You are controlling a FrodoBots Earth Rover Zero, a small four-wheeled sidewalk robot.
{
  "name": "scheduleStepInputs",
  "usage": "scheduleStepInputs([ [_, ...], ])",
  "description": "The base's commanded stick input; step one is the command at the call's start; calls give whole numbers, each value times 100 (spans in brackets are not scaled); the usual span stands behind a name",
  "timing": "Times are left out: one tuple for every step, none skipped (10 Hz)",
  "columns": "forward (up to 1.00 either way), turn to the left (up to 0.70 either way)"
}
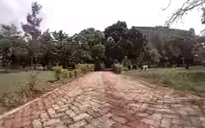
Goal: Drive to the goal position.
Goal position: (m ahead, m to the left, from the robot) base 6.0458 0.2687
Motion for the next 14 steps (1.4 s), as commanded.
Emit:
scheduleStepInputs([
  [70,0],
  [70,0],
  [70,0],
  [70,0],
  [70,0],
  [70,0],
  [70,0],
  [70,0],
  [70,0],
  [70,0],
  [70,0],
  [70,0],
  [70,0],
  [70,0],
])
